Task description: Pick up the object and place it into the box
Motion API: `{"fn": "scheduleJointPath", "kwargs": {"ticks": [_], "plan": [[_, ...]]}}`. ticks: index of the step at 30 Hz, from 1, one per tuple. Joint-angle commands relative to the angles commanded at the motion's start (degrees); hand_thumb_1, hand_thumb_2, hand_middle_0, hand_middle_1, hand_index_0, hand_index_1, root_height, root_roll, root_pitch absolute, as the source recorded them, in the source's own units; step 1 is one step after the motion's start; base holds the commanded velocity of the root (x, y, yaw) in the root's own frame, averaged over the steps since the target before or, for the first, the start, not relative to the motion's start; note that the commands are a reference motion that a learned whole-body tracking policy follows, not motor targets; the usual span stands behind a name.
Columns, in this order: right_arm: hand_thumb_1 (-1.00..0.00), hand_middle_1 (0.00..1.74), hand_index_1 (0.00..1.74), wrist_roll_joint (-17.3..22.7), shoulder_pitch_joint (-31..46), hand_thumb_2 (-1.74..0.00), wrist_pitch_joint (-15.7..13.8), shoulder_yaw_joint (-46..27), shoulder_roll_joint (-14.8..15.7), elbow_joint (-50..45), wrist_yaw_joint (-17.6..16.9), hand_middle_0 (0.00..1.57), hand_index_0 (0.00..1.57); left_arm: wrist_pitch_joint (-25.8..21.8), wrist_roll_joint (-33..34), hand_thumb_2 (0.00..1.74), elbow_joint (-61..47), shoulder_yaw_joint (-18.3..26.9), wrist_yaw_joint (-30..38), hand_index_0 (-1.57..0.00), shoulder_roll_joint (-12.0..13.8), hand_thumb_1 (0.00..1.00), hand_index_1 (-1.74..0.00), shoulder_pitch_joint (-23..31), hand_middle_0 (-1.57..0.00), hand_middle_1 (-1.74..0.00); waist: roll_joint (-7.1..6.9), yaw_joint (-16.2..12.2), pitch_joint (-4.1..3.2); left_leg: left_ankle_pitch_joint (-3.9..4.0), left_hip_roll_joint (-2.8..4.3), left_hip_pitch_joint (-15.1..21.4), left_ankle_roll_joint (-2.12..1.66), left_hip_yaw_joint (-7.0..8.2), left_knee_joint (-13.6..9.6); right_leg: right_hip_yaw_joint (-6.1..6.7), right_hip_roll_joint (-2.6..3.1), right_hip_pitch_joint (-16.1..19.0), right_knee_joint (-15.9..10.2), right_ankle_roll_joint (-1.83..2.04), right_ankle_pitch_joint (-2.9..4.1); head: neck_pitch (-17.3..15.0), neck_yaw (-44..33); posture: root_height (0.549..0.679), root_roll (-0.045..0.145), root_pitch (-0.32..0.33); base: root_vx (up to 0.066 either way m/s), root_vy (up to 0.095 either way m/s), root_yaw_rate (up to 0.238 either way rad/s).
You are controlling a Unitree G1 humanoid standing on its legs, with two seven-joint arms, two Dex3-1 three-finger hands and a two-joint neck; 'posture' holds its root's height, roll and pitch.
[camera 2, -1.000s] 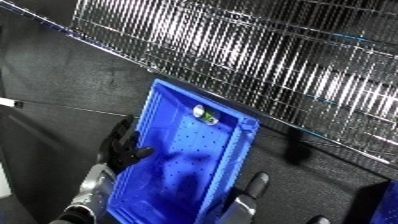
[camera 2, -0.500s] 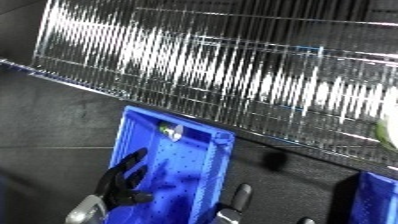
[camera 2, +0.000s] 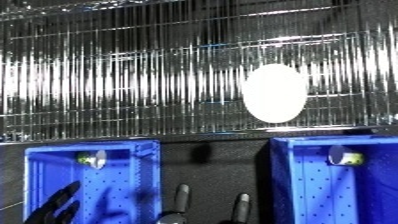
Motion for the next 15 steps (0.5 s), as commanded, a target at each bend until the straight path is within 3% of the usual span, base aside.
{"fn": "scheduleJointPath", "kwargs": {"ticks": [4, 11, 13, 15], "plan": [[0.0, 0.0, 0.0, -1.5, -0.7, 0.0, -0.4, 0.5, -0.2, -0.4, 1.4, 0.0, 0.0, -0.3, 0.2, 0.0, -1.1, -1.1, 0.2, 0.0, -0.4, 0.0, 0.0, -0.1, 0.0, 0.0, 0.25, -0.5, 0.0, 0.01, 0.06, 0.4, -0.1, 0.23, -0.3, 0.21, 0.02, 0.0, -0.1, 0.06, 0.1, 0.1, 5.9, 0.655, 0.032, 0.07, -0.001, 0.014, -0.155], [0.0, 0.0, 0.0, -1.1, -0.3, 0.0, -0.4, 3.0, -1.0, -8.8, 4.2, 0.0, 0.0, 0.0, 2.9, 0.0, -4.7, -2.3, 2.4, 0.0, -0.6, 0.0, 0.0, 1.9, 0.0, 0.0, -0.08, -1.3, 0.0, -1.05, 0.35, 0.9, -0.43, 0.85, 1.0, 0.59, -0.01, 0.5, 0.1, -0.17, -0.03, 0.1, 10.2, 0.655, 0.038, 0.062, -0.001, -0.03, -0.108], [0.0, 0.0, 0.0, -0.9, 0.8, 0.0, -0.4, 4.2, -1.7, -14.9, 3.8, 0.0, 0.0, 0.1, 3.6, 0.0, -6.1, -2.6, 3.3, 0.0, -0.5, 0.0, 0.0, 2.7, 0.0, 0.0, -0.33, -1.8, 0.0, -1.28, 0.48, 1.1, -0.5, 1.12, 1.3, 0.73, 0.05, 0.7, 0.0, -0.27, -0.05, 0.2, 9.7, 0.656, 0.039, 0.06, -0.001, -0.028, -0.133], [0.0, 0.0, 0.0, -1.5, 2.7, 0.0, -1.8, 5.4, -2.8, -23.0, 1.2, 0.0, 0.0, -0.2, 4.2, 0.0, -7.5, -2.9, 4.8, 0.0, -0.3, 0.0, 0.0, 3.7, 0.0, 0.0, -0.64, -2.4, 0.0, -1.42, 0.69, 1.3, -0.52, 1.45, 1.5, 0.96, 0.18, 0.8, -0.2, -0.36, -0.03, 0.6, 8.2, 0.656, 0.041, 0.059, -0.005, -0.011, -0.176]]}}
